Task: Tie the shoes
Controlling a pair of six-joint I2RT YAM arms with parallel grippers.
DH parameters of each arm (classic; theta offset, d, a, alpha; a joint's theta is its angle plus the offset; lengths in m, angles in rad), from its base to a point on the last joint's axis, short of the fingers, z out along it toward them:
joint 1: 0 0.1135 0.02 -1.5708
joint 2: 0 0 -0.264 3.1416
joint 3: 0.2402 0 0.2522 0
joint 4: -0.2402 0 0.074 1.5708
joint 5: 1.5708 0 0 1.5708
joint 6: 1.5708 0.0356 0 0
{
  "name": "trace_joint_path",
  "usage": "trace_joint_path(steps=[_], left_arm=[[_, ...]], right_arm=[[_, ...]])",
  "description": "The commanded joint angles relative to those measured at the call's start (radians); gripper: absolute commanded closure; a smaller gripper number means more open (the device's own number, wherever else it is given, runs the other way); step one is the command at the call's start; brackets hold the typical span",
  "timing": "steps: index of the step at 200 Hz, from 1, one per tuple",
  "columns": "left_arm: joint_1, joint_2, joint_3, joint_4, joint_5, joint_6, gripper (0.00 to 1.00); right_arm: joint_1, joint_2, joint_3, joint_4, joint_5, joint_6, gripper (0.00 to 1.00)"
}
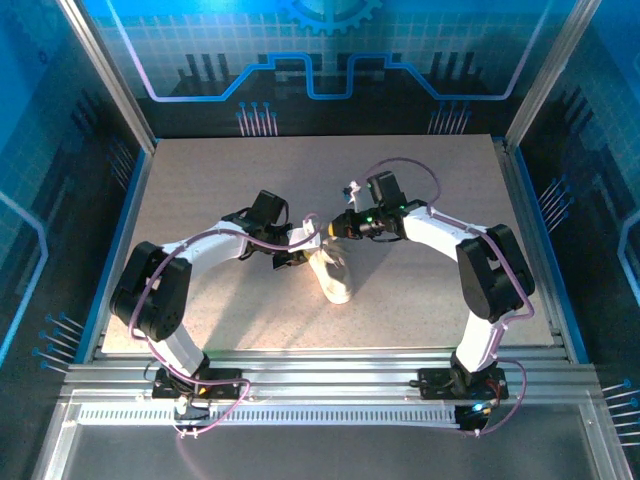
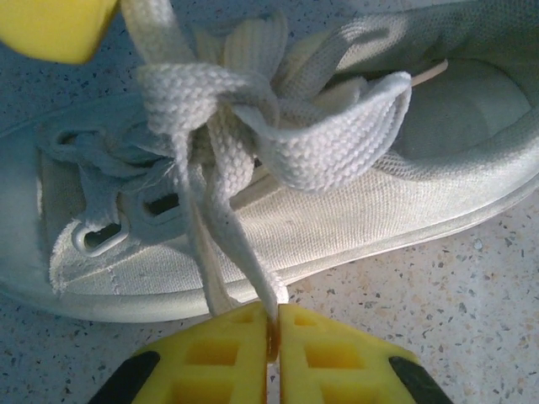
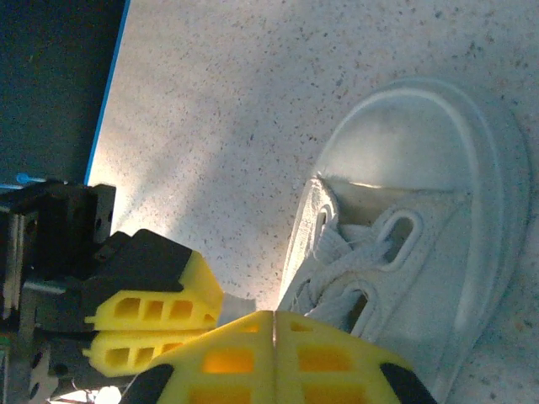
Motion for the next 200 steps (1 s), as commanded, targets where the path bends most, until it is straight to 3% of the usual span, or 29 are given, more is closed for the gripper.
trace_joint_path(steps=[1,61,110,177,200], left_arm=[[-0.007,-0.036,-0.019,0.017,0.002,-0.011,0.75],[0.034,-0.168,-0.041,0.055,0.122,-0.16,0.59],[0.002,-0.145,0.001,0.175,0.206,-0.334,0.52],[-0.067,0.051,0.106,0.239,0.132,-0.452,0.52],[-0.066,0.084,0.116,0.244,0.122,-0.458,0.6]], right_arm=[[0.007,-0.026,0.001,0.0,-0.002,-0.015,1.0],[0.009,-0.04,0.007,-0.023,0.017,-0.035,1.0],[0.006,-0.044,0.001,-0.014,0.015,-0.024,1.0],[0.0,-0.054,-0.018,-0.008,0.012,-0.018,1.0],[-0.007,-0.062,-0.024,-0.007,0.012,-0.019,1.0]])
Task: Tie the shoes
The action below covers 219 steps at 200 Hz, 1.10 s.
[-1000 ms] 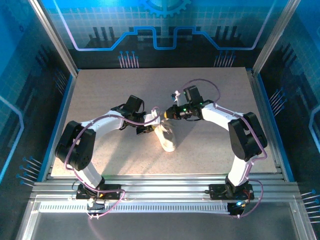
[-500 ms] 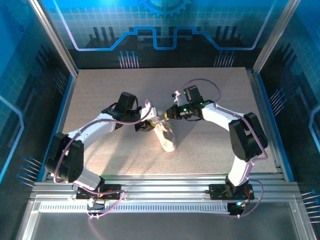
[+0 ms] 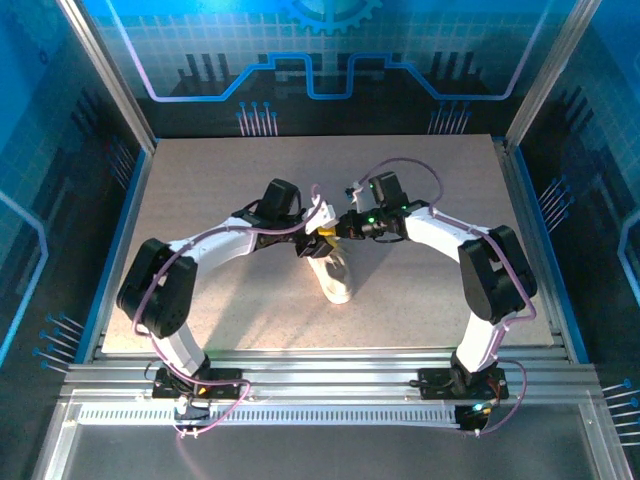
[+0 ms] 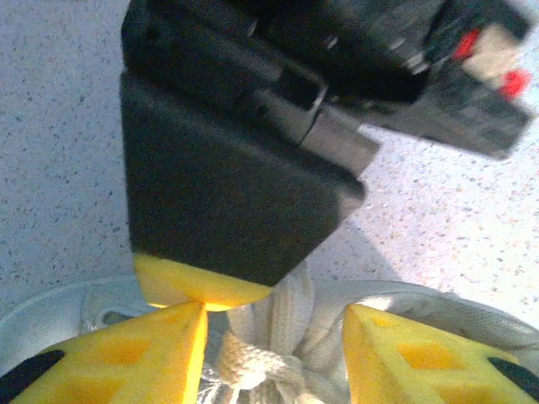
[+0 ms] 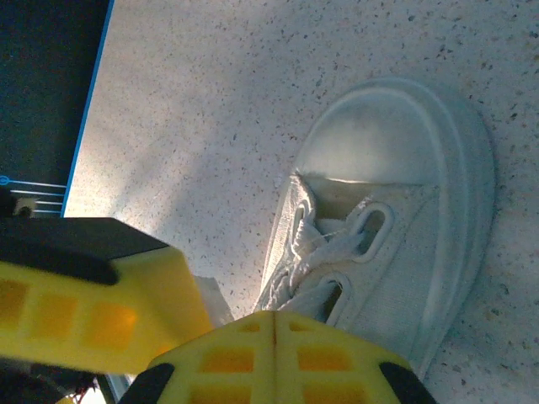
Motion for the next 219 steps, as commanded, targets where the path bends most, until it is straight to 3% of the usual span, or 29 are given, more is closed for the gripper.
trace_joint_path(steps=[1,21,70,150,179,219], left_arm=[[-0.005,0.042,0.038,0.027,-0.01,-0.039,0.61],[-0.004,0.063,0.049,0.009,-0.015,-0.036,0.69],[0.013,0.05,0.018,0.001,-0.042,-0.044,0.76],[0.03,0.041,0.022,-0.03,-0.027,-0.048,0.76],[0.03,0.029,0.022,-0.028,-0.017,-0.043,0.66],[0.048,-0.027,0.049,-0.073,0.015,0.0,0.52]], right_arm=[[-0.002,-0.047,-0.011,0.006,-0.022,-0.002,1.0],[-0.007,-0.058,-0.018,0.008,-0.019,-0.002,1.0],[-0.037,-0.091,-0.037,0.003,-0.014,-0.009,1.0],[-0.099,-0.07,-0.048,-0.029,-0.015,-0.028,1.0],[-0.107,-0.076,-0.047,-0.016,-0.017,-0.013,0.66],[-0.161,-0.138,-0.099,0.009,-0.038,0.014,0.52]])
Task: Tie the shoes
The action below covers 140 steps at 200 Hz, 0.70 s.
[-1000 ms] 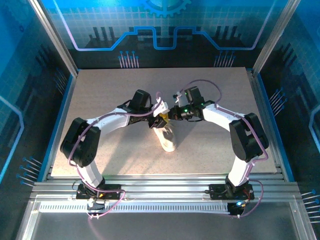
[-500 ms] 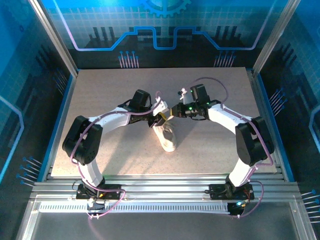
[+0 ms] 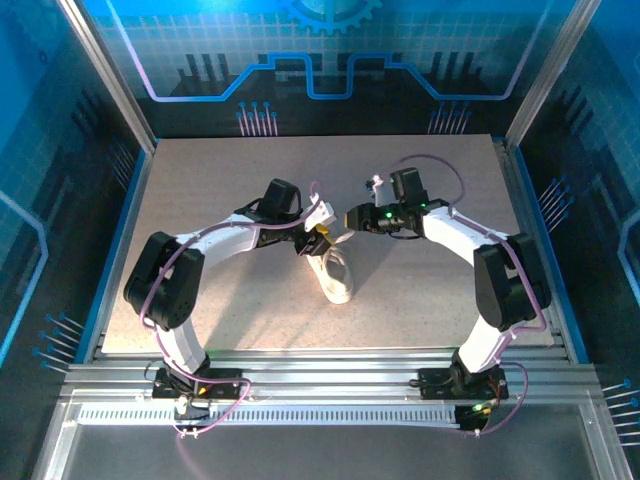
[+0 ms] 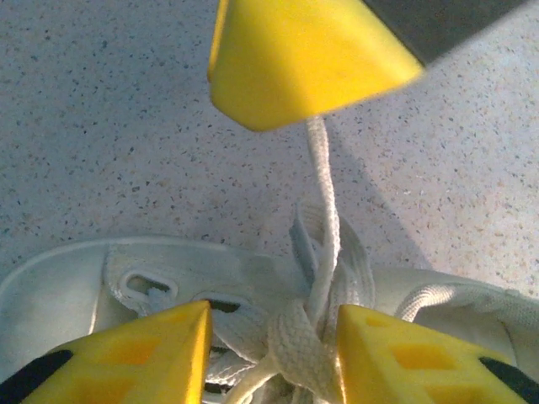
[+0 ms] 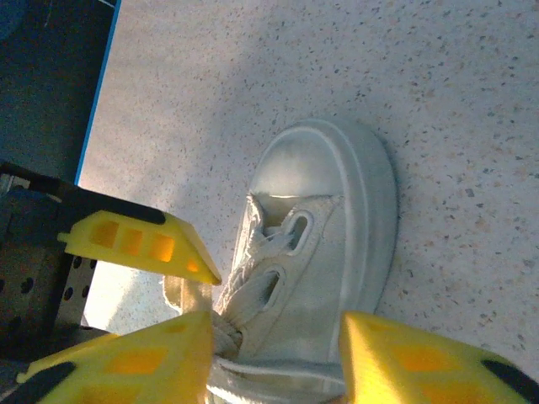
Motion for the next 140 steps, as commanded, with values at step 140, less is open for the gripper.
trace_joint_path(steps=[140], left_arm=[[-0.067,-0.264,-0.318,0.226,-0.105,-0.525,0.55]], right_arm=[[-0.004,-0.042,-0.27,0.242,-0.07,0.206,0.48]])
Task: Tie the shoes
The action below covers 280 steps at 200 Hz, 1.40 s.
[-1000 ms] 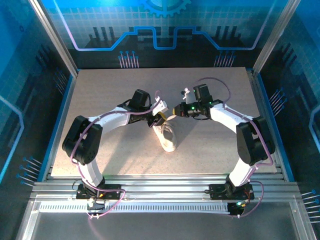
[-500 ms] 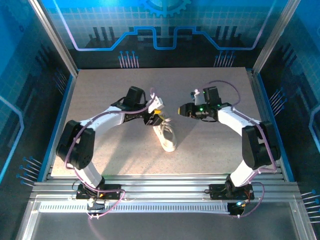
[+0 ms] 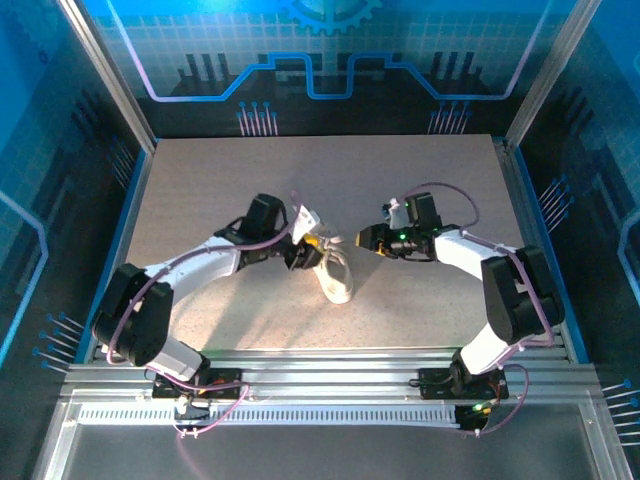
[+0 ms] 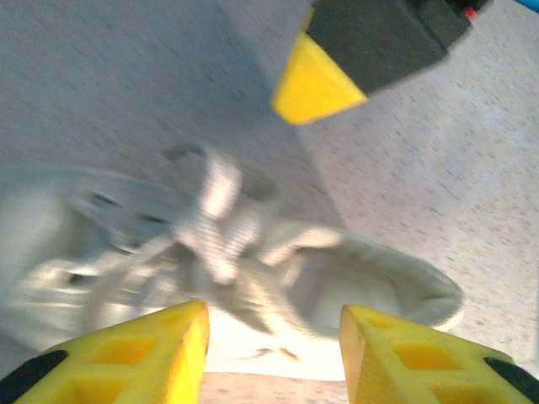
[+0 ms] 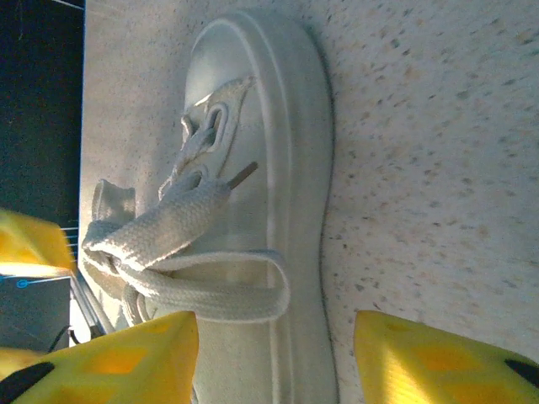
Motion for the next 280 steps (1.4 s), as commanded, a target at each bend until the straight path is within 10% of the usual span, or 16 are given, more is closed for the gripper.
trace_joint_path(steps=[1,93,181,280], left_arm=[[-0.021,-0.018,-0.064,0.138,-0.069,-0.267,0.55],[-0.018,0.035,-0.132,0.294,-0.07,-0.401,0.76],[0.056,-0.1,-0.083,-0.042,-0.157,-0.2,0.79],[0.164,-0.031,0.02,-0.104,-0.005,0.648,0.45]], right_arm=[[0.028,0.042,-0.008,0.105,-0.032,0.064,0.48],[0.065,0.141,0.026,0.169,-0.039,0.1,0.48],[0.077,0.155,0.026,0.223,-0.051,0.136,0.49],[0.087,0.148,0.059,0.215,-0.033,0.132,0.83]])
